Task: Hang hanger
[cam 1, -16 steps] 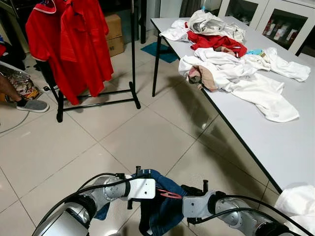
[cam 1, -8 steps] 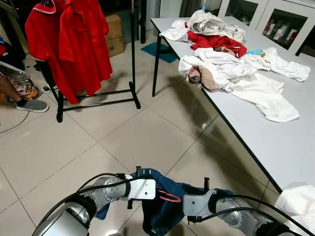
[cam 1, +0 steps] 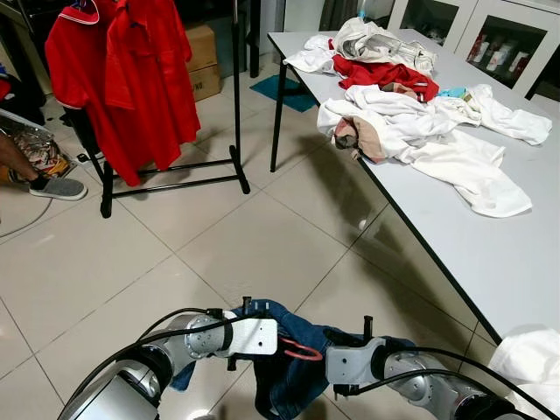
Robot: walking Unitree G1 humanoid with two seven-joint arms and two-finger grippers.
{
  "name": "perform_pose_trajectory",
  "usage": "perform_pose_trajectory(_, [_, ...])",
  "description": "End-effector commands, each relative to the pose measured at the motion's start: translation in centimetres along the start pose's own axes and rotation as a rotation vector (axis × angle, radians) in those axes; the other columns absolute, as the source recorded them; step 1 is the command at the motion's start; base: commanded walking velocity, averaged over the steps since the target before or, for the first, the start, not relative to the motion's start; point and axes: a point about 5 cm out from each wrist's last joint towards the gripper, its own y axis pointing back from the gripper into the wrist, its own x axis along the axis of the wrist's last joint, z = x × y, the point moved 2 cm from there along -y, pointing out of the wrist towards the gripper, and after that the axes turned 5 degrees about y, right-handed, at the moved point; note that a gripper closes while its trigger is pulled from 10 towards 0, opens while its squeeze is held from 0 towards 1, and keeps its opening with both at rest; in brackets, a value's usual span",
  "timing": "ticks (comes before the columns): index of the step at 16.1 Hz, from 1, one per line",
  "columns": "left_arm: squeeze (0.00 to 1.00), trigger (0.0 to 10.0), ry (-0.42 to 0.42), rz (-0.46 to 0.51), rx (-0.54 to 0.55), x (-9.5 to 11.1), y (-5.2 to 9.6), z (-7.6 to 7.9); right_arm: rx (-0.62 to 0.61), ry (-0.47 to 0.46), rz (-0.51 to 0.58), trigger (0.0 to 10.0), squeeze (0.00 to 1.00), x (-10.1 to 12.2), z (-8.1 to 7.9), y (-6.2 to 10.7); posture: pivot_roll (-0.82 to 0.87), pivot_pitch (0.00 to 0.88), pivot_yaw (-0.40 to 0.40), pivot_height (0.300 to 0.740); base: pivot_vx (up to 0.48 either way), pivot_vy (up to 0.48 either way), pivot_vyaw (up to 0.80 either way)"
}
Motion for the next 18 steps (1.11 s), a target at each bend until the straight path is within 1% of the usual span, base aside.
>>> perform_pose_trajectory(1, [1.0,10.0,-0.015,0.045,0.031,1.1,0.0,-1.4,-0.002,0.002,-0.006,0.0,0.0,-0.3,0.3,0.2,-0.08,0.0,-0.027,0.74,0.0,0.0,0.0])
perform_pose_trajectory(3, [1.0,10.0,-0.025,0.053,0.041,1.2,0.0,-1.5,-0.004,0.002,-0.006,0.0,0.0,-0.3,0.3,0.2,-0.07,0.0,-0.029,0.74,0.0,0.0,0.0])
perform_pose_trajectory(4, [0.67,10.0,-0.027,0.057,0.046,1.2,0.0,-1.5,-0.007,0.001,-0.007,0.0,0.0,-0.3,0.4,0.2,-0.07,0.0,-0.029,0.74,0.0,0.0,0.0])
perform_pose_trajectory(5, [0.0,10.0,-0.027,0.059,0.052,1.2,0.0,-1.4,-0.012,-0.002,-0.011,0.0,0.0,-0.4,0.5,0.1,-0.07,0.0,-0.03,0.74,0.0,0.0,0.0])
perform_pose_trajectory(8, [0.0,10.0,-0.003,0.073,0.07,1.3,0.1,-1.5,-0.025,-0.01,-0.019,0.0,0.0,-0.5,0.7,0.2,-0.07,0.0,-0.032,0.74,0.0,0.0,0.0])
perform_pose_trajectory(9, [0.0,10.0,0.023,0.08,0.098,1.3,0.1,-1.8,-0.03,-0.017,-0.027,0.0,0.0,-0.6,0.7,0.2,-0.07,0.0,-0.032,0.74,0.0,0.0,0.0])
perform_pose_trajectory(10, [0.0,10.0,0.06,0.09,0.117,1.3,0.2,-2.0,-0.04,-0.037,-0.037,0.0,0.0,-0.7,0.8,0.2,-0.07,0.0,-0.031,0.74,0.0,0.0,0.0])
perform_pose_trajectory(11, [0.0,10.0,0.135,0.118,0.138,1.5,0.2,-2.1,-0.056,-0.07,-0.05,0.0,0.0,-0.9,0.9,0.1,-0.07,0.0,-0.029,0.74,0.0,0.0,0.0])
perform_pose_trajectory(12, [0.64,10.0,0.184,0.146,0.143,1.6,0.3,-2.1,-0.065,-0.086,-0.059,0.0,0.0,-1.0,1.0,0.1,-0.07,0.0,-0.029,0.74,0.0,0.0,0.0])
perform_pose_trajectory(13, [1.0,10.0,0.192,0.157,0.115,1.3,0.3,-1.3,-0.068,-0.088,-0.063,0.0,0.0,-1.1,0.9,0.1,-0.07,0.0,-0.03,0.74,0.0,0.0,0.0])
perform_pose_trajectory(16, [1.0,10.0,0.168,0.127,0.105,0.8,0.4,-0.8,-0.066,-0.088,-0.063,0.0,0.0,-1.1,0.9,0.1,-0.06,0.0,-0.031,0.74,0.0,0.0,0.0])
perform_pose_trajectory(17, [0.64,10.0,0.151,0.113,0.122,0.5,0.6,-1.0,-0.067,-0.096,-0.07,0.0,0.0,-1.2,1.0,0.1,-0.06,0.0,-0.031,0.74,0.0,0.0,0.0])
perform_pose_trajectory(18, [0.0,10.0,0.149,0.108,0.128,0.5,0.6,-1.1,-0.069,-0.102,-0.074,0.0,0.0,-1.3,1.0,0.1,-0.06,0.0,-0.031,0.74,0.0,0.0,0.0])
